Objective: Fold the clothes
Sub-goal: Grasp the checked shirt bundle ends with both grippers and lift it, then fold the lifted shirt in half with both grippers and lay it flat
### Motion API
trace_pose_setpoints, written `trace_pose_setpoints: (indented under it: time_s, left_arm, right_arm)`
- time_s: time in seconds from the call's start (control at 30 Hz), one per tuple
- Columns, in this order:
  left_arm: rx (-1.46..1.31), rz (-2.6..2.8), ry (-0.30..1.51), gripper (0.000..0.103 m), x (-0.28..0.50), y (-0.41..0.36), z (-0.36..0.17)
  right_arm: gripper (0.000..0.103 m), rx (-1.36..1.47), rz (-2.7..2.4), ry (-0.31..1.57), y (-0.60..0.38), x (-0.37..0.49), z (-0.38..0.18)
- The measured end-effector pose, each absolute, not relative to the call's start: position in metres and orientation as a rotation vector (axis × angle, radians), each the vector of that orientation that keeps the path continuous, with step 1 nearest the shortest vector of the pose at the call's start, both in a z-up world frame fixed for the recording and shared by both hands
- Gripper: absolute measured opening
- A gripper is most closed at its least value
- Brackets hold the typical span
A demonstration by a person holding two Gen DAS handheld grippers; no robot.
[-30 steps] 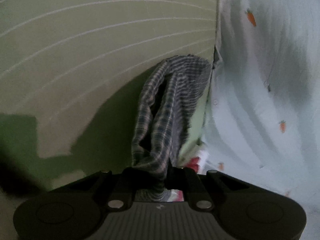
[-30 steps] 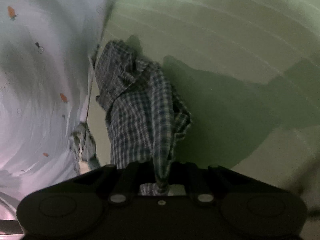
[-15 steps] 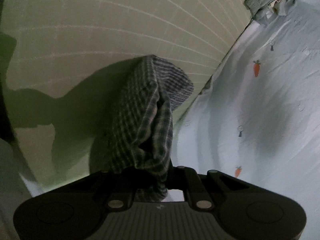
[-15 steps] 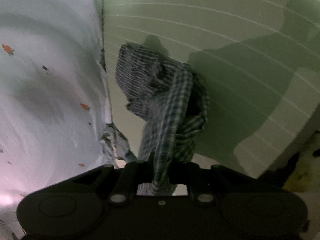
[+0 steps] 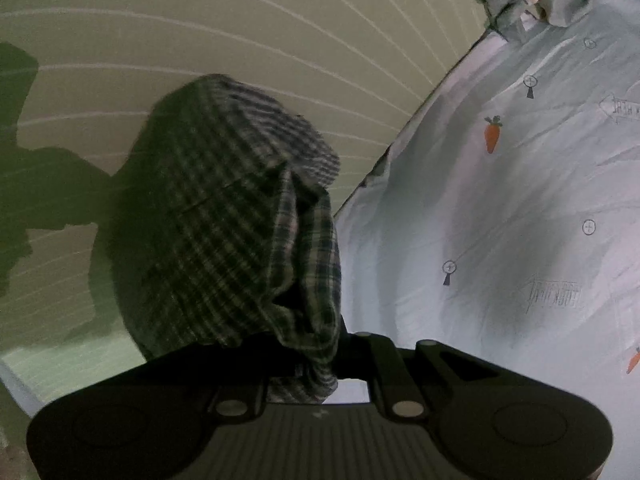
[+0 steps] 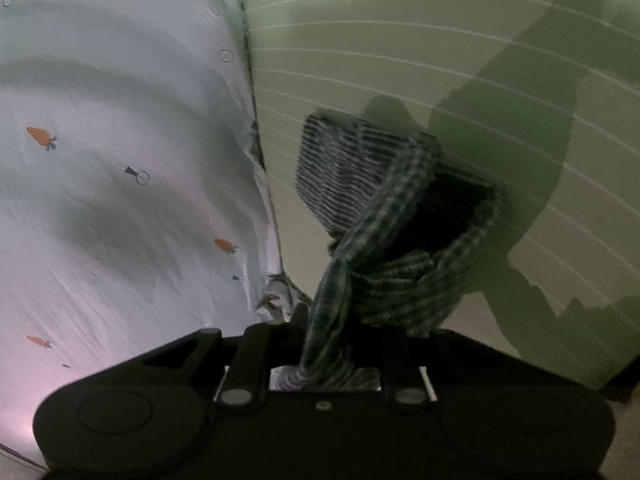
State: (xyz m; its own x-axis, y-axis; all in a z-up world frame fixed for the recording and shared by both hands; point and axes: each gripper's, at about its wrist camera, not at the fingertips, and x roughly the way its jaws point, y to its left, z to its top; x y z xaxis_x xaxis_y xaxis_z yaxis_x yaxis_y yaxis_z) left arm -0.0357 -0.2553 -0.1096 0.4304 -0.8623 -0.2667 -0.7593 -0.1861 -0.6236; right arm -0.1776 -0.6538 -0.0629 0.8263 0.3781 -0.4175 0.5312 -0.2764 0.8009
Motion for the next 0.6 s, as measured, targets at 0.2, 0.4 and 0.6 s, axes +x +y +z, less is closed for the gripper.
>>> trace_pose_setpoints:
  time_s: [0.2,0.4,0.6]
  left_arm:
    - [-1.959,-0.185,1.359,0.014,0.015,-0.279,-0.117]
    - [-1.959,-0.168,1.346,0.035,0.09,-0.317,-0.139]
    - [-1.89,-0.247,1.286,0.086,0.162,-0.339,-0.142]
  right_arm:
    - [0.021,1.887,-0.202,0.639,-0.682,-0.134,-0.065]
    - [0.021,1.825,-0.25,0.642,-0.713,-0.068,-0.078]
    - [0.033,1.617,-0.323,0.696,-0.749,-0.003,-0.092]
